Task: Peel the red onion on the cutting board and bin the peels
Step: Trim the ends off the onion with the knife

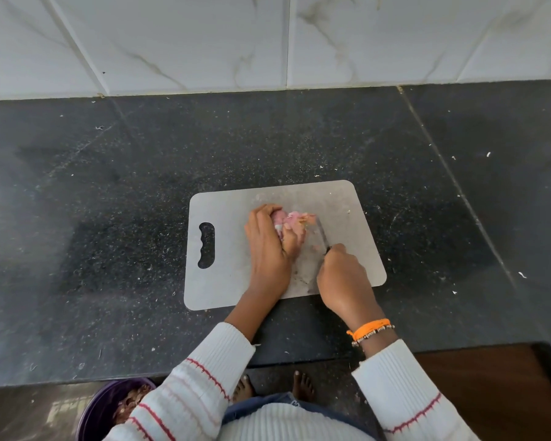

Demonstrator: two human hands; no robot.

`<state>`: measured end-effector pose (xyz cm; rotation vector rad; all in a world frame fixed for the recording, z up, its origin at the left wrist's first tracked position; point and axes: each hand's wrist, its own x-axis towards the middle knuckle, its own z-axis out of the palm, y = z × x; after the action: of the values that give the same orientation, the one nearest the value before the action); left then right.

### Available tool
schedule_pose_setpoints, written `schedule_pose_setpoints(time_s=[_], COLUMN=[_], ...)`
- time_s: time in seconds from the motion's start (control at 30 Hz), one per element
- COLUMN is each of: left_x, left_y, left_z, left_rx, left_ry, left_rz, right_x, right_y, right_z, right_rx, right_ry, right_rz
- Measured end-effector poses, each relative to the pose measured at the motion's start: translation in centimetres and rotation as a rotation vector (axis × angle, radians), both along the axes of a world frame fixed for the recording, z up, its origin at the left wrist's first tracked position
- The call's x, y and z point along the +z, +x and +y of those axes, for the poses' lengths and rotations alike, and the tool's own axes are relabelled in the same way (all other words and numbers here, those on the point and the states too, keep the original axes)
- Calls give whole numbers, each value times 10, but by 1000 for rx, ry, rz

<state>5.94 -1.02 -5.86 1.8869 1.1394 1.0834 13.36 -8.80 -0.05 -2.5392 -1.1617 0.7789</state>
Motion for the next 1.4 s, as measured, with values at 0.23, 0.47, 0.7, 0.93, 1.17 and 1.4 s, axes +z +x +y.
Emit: schedule_pose_setpoints(time_s=[0.23,0.47,0.7,0.93,1.17,1.4], left_x=[3,4,1,1,5,4], left_y=[7,9,12,15,9,-6], left_z=[-2,-2,1,3,9,11], left_rx=[7,9,1,46,66,9], left_ry=[-28,-33,-34,-36,-110,-119], left_rz=[22,44,57,61,-10,12], right_x=[12,13,18,21,5,-1], right_y=[-15,-20,-16,-14,-13,-4], right_z=[-13,-14,1,3,15,22], right_rx=[116,90,40,99,107,193], right_ry=[165,116,71,31,-47,-48], right_rz=[51,44,130,82,173,40])
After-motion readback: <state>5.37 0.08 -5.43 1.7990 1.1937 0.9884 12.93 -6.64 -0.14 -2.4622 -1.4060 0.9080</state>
